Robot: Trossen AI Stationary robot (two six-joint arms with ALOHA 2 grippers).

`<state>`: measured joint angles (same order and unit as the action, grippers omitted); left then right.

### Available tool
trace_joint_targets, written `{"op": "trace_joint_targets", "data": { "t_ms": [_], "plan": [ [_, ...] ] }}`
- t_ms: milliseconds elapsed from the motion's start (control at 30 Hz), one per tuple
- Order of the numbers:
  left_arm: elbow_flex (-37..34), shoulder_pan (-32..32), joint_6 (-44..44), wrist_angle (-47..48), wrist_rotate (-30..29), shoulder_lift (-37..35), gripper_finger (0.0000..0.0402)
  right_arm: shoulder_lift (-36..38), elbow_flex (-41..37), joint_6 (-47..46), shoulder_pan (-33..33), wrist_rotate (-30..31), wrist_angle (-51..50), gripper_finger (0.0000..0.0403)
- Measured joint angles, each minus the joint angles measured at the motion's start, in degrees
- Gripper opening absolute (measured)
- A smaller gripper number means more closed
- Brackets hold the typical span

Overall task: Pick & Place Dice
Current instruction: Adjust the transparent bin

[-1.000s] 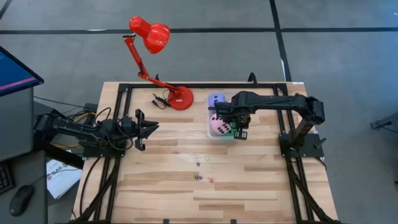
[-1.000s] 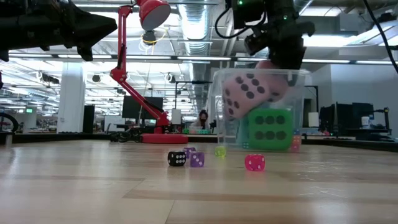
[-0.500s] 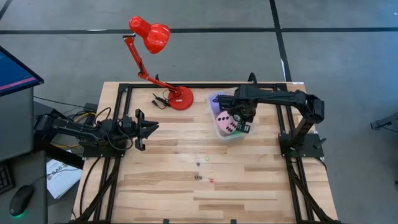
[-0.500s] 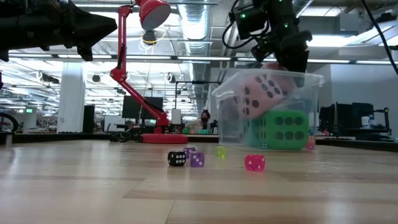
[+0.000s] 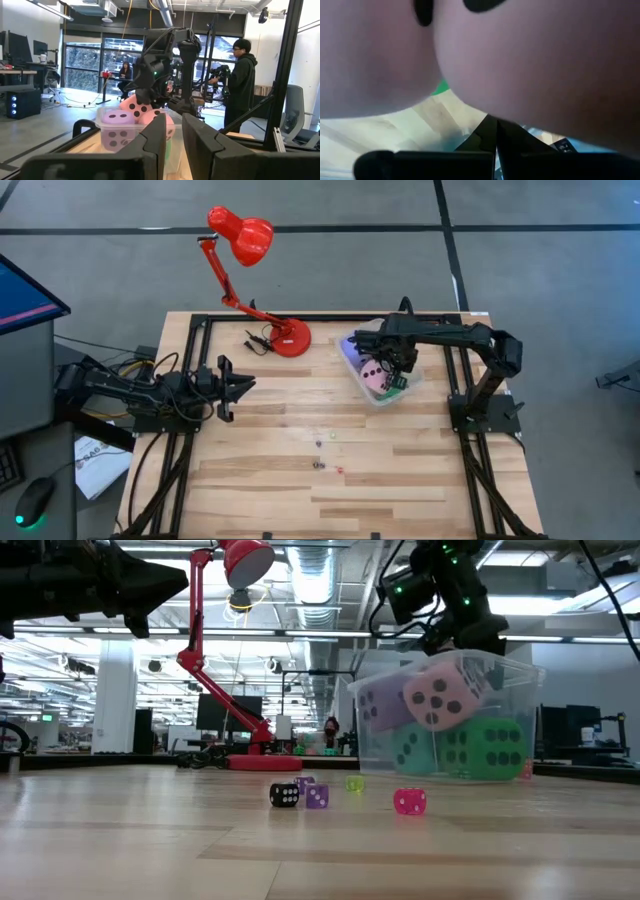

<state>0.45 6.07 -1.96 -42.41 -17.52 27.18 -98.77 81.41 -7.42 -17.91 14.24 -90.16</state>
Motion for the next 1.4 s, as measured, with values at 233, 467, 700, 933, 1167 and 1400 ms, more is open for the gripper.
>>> {"op": "trace_joint_targets", "data": {
  "t_ms": [233, 467, 700, 933, 1167, 1400],
  "plan": [
    [0.00, 0.00, 0.00, 0.00, 0.00, 0.00, 0.0053, 2.83, 0.13, 1.86, 0.35, -0.41, 0.15, 0.0000],
    [0.00, 0.00, 0.00, 0.44, 0.00, -0.01, 0.0053, 11.07, 0.15, 3.34, 0.75, -0.83, 1.70, 0.0000],
    [0.00, 0.00, 0.00, 0.44, 0.00, 0.00, 0.0053, 22.67, -1.27, 4.48, 0.98, -0.74, 15.72, 0.0000],
    [0.00, 0.00, 0.00, 0.46, 0.00, 0.00, 0.0053, 35.28, -12.29, 6.09, 1.07, 1.06, 30.32, 0.0000],
    [0.00, 0.02, 0.00, 0.46, 0.00, 0.00, 0.0053, 47.16, -25.16, 5.85, 2.66, 0.72, 40.25, 0.0000],
    [0.02, 0.00, 0.00, 0.46, 0.00, 0.00, 0.0053, 53.62, -32.78, -2.57, 7.69, -7.79, 40.36, 0.0000]
  ]
}}
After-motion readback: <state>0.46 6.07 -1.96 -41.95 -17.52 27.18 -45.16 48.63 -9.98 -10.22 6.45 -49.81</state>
